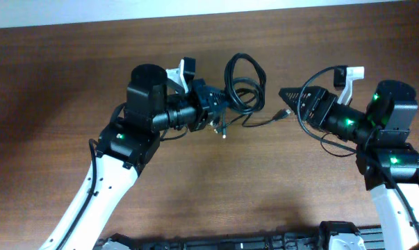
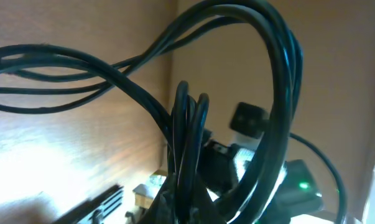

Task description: Untangle cables

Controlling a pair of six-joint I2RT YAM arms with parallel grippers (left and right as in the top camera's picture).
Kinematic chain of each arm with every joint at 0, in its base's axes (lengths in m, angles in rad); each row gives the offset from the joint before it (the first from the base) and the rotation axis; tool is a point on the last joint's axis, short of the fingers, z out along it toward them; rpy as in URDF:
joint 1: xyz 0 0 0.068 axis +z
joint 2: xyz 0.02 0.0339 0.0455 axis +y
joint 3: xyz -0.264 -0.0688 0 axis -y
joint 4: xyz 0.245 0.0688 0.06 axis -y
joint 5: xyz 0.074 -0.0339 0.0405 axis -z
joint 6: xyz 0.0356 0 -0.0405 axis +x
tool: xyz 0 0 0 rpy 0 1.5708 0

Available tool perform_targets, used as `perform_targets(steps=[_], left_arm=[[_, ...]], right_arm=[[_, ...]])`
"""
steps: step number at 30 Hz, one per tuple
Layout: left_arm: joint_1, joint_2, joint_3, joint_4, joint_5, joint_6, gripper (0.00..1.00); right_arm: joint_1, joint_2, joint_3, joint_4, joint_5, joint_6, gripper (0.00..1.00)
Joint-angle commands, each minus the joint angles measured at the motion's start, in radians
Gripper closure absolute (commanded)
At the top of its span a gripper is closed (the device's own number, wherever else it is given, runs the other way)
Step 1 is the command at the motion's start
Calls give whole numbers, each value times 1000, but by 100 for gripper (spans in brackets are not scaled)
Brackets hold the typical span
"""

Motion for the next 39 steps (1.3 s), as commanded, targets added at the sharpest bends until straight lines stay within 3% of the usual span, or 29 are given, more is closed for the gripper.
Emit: perform_targets(steps=[1, 10, 12, 16, 25, 31, 35, 38, 39], left_arm=[[3, 2, 11, 55, 37, -41, 100], [-50, 2, 11, 80, 35, -63, 100], [-68, 2, 11, 105, 24, -63, 100], [-96, 2, 11, 108, 5, -63, 100], [-153, 2, 11, 114, -21, -63, 100], [-153, 2, 11, 114, -25, -62, 99], [-153, 2, 11, 114, -26, -62, 97], [-153, 2, 11, 113, -44, -62, 89], [-153, 2, 11, 113, -47, -62, 79]], right_arm=[[-3, -8, 17, 3, -44, 165, 21], [-3, -8, 17, 4, -58, 205, 27], [-3, -8, 17, 8, -81, 206, 34], [-2, -8, 17, 23, -97, 205, 37], [16, -8, 17, 23, -93, 205, 60], [25, -7, 17, 48, -86, 203, 96], [25, -7, 17, 48, -83, 185, 96], [25, -6, 17, 48, -77, 182, 96], [25, -7, 17, 48, -76, 179, 96]])
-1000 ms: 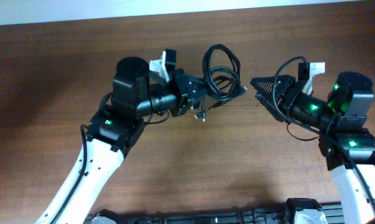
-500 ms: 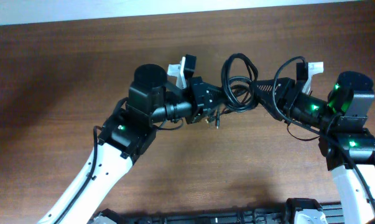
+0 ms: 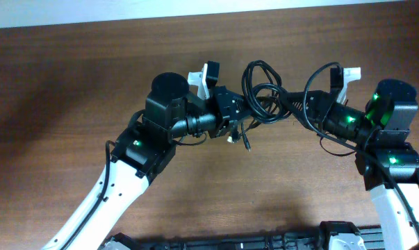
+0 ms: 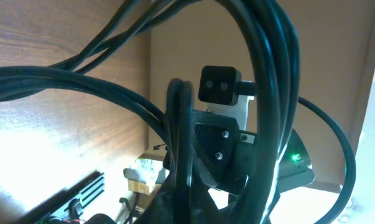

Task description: Untangle cables

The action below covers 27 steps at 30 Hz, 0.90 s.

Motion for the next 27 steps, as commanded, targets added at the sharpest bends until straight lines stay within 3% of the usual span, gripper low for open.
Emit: perform_targets(steps=[1, 4, 5, 8, 13, 17, 24, 27], left_arm=[[-8, 2, 11, 13, -14, 9, 61], [-6, 2, 11, 10, -17, 130, 4], [-3, 2, 11, 9, -17, 179, 1], [11, 2, 11, -32, -17, 314, 1], [78, 2, 11, -184, -47, 325, 5], [102, 2, 11, -196, -47, 339, 22], [96, 2, 11, -120, -47, 659, 29], [92, 2, 11, -133, -46, 932, 36]], right_arm=[[8, -6, 17, 3, 3, -31, 96], [8, -7, 17, -29, 41, -51, 96], [8, -7, 17, -40, 57, -53, 96], [7, -6, 17, -76, 105, -70, 96], [7, -6, 17, -141, 196, -71, 96], [7, 0, 17, -197, 280, -70, 96], [7, 57, 17, -226, 290, -69, 96], [7, 83, 17, -226, 280, -69, 96]])
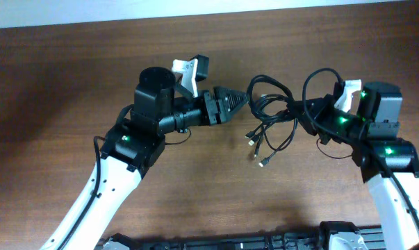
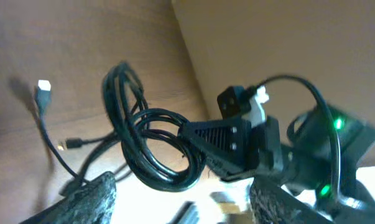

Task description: Untangle cables

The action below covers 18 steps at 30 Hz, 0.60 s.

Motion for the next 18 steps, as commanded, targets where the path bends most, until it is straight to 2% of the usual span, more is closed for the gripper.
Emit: perform_targets(steps=[1, 3, 6, 14, 18], left_arm=[[-5, 2, 10, -14, -3, 426, 36], [-5, 2, 10, -33, -3, 602, 34], [-9, 2, 10, -36, -3, 753, 1], [-155, 2, 10, -37, 10, 1213, 1], [-202, 2, 10, -37, -77, 1307, 1]], right_arm=[[6, 23, 17, 4, -7, -13, 96], [6, 32, 17, 4, -14, -13, 96], [6, 33, 17, 24, -32, -21, 96], [6, 34, 17, 34, -52, -47, 96], [6, 34, 17, 34, -58, -47, 96]])
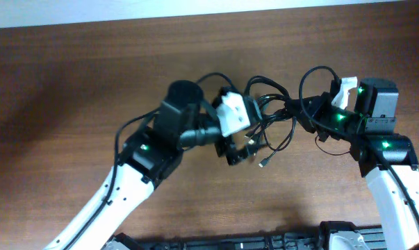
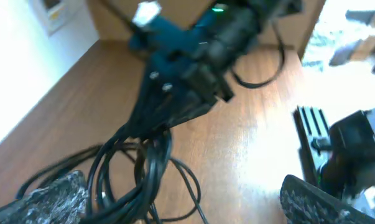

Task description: Untangle cables

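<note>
A tangle of black cables (image 1: 270, 111) hangs over the brown table (image 1: 70, 83), with loops on top and plug ends (image 1: 263, 164) dangling below. My right gripper (image 1: 301, 111) is shut on the bundle from the right. In the left wrist view its black jaws (image 2: 175, 102) pinch the cables' (image 2: 151, 163) top. My left gripper (image 1: 241, 148) is open at the lower left of the bundle. Its fingers (image 2: 50, 196) are spread wide, and the hanging strands run down near the left one. The left gripper (image 2: 181, 202) grips nothing.
A white wall edge runs along the table's far side (image 1: 195, 7). A dark ribbed base (image 1: 265, 243) lies at the near edge between the arms. Bare wood spreads to the left and in front.
My left gripper pointed at the bundle from the left; its wrist has now turned and shifted right, fingers open by the dangling strands. The right gripper still holds the bundle in about the same place.
My left gripper first held the bundle left of centre, the right gripper apart on the right. Then both met at the bundle. Then the left was open and off it, the bundle hanging from the right gripper. Now the left is open at the lower strands.
</note>
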Controlling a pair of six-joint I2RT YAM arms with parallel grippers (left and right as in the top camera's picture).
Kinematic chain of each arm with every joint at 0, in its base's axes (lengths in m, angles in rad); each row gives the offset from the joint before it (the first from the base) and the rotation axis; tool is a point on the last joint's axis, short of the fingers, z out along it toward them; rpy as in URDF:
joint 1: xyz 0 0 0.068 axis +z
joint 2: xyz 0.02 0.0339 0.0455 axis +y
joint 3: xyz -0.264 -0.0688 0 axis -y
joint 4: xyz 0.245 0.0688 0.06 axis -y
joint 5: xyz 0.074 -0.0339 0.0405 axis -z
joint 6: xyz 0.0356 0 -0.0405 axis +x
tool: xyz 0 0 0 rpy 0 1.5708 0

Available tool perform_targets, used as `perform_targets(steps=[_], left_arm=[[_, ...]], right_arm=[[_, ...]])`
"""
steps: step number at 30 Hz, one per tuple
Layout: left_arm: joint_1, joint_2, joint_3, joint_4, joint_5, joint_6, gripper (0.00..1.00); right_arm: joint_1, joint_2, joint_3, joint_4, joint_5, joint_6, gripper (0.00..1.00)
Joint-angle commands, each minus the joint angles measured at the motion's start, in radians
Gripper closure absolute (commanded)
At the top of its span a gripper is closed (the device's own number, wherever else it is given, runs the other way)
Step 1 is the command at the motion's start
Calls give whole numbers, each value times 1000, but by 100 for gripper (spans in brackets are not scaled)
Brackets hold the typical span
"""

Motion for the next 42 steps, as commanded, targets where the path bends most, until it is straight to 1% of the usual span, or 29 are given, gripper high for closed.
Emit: perform_targets(steps=[1, 5, 7, 8, 10, 12, 14, 16, 21, 22, 24, 26, 30, 32, 37, 40, 42], left_arm=[[-32, 2, 9, 2, -81, 184, 1], [-39, 2, 9, 1, -82, 205, 1], [-39, 2, 9, -4, -82, 205, 0], [-39, 2, 9, -6, -82, 204, 2], [-39, 2, 9, -6, -83, 204, 8], [-39, 2, 9, -6, -84, 204, 10], [-39, 2, 9, -6, -108, 204, 12], [-39, 2, 9, -10, -148, 204, 16], [-39, 2, 9, -14, -154, 204, 17], [-39, 2, 9, -15, -154, 204, 21], [-39, 2, 9, -17, -154, 204, 24], [-39, 5, 9, -17, -154, 204, 30], [-40, 27, 9, -16, -173, 204, 34], [-40, 35, 9, -16, -172, 203, 38], [-40, 35, 9, 1, -172, 204, 43], [-40, 35, 9, 3, -172, 204, 52], [-40, 35, 9, 4, -172, 203, 62]], right_arm=[[6, -1, 17, 10, -39, -18, 96], [6, -1, 17, 29, -90, -20, 96], [6, -1, 17, 56, -145, -60, 96], [6, -1, 17, 76, -181, -79, 96], [6, -2, 17, 102, -217, -104, 96], [6, -2, 17, 108, -233, -124, 96], [6, -2, 17, 113, -233, -124, 96], [6, -2, 17, 124, -243, -124, 96], [6, -2, 17, 142, -270, -123, 96], [6, -1, 17, 143, -269, -123, 96], [6, -2, 17, 153, -270, -123, 96], [6, -2, 17, 153, -277, -123, 96], [6, -1, 17, 154, -303, -123, 96], [6, -1, 17, 158, -302, -122, 96], [6, -1, 17, 157, -303, -122, 96], [6, -1, 17, 161, -302, -122, 96], [6, -1, 17, 161, -302, -122, 96]])
